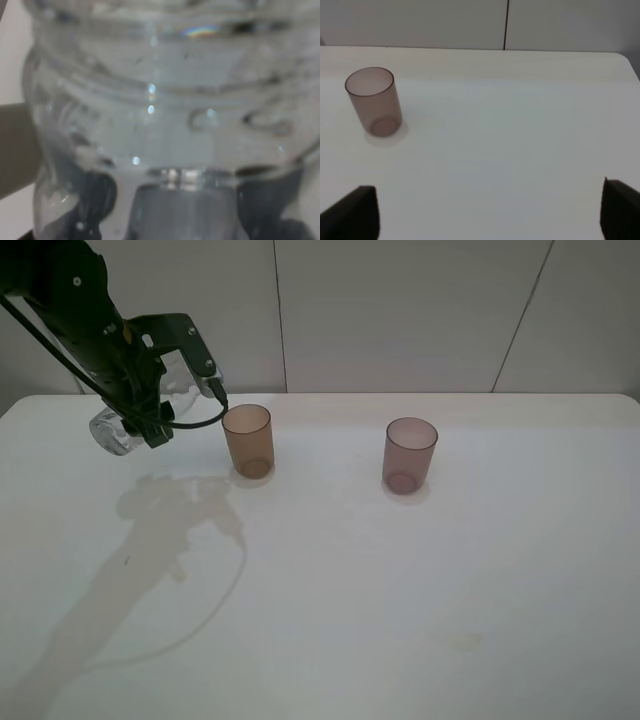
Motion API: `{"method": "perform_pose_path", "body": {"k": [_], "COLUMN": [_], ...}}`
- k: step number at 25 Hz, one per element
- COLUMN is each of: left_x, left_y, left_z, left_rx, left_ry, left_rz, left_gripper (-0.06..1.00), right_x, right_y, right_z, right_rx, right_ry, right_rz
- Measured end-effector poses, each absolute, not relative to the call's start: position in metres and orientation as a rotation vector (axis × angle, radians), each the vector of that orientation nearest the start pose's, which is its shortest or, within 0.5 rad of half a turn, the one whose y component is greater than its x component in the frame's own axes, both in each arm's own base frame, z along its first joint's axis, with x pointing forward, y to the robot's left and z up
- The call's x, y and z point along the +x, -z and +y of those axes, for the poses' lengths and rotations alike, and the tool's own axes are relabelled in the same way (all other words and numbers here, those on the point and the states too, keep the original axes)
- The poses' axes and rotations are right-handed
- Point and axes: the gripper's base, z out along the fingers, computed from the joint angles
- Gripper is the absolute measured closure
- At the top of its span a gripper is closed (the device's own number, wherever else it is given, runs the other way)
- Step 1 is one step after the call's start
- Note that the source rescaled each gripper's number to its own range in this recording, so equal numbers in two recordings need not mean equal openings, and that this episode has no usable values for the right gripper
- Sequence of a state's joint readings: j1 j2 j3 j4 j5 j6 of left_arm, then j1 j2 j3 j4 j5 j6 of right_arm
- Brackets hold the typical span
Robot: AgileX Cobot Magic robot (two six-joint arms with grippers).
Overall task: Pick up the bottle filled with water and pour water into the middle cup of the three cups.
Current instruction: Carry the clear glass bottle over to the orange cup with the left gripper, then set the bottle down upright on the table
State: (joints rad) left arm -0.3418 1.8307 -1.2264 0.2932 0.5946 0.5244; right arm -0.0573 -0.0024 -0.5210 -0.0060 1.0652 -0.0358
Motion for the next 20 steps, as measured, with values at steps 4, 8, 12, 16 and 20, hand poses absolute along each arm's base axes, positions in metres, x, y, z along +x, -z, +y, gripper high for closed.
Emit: {"method": "perform_pose_path", "body": {"k": [4, 8, 12, 16, 20], "left_x": [0.369, 0.374, 0.374, 0.374, 0.376], "left_y": [-0.201, -0.198, -0.196, -0.194, -0.189], "left_z": [-0.121, -0.131, -0.136, -0.134, -0.134], "left_rx": [1.429, 1.500, 1.582, 1.630, 1.700], "left_ry": [-0.394, -0.438, -0.485, -0.523, -0.559], "left_rz": [2.310, 2.297, 2.253, 2.242, 2.213], "left_gripper": [0.93, 0.93, 0.93, 0.93, 0.93], "right_x": [-0.008, -0.008, -0.008, -0.008, -0.008], "right_y": [-0.283, -0.283, -0.283, -0.283, -0.283], "right_z": [0.000, 0.000, 0.000, 0.000, 0.000], "right_rx": [0.022, 0.022, 0.022, 0.022, 0.022], "right_ry": [0.066, 0.066, 0.059, 0.066, 0.066], "right_rz": [2.026, 2.026, 2.026, 2.026, 2.026]}}
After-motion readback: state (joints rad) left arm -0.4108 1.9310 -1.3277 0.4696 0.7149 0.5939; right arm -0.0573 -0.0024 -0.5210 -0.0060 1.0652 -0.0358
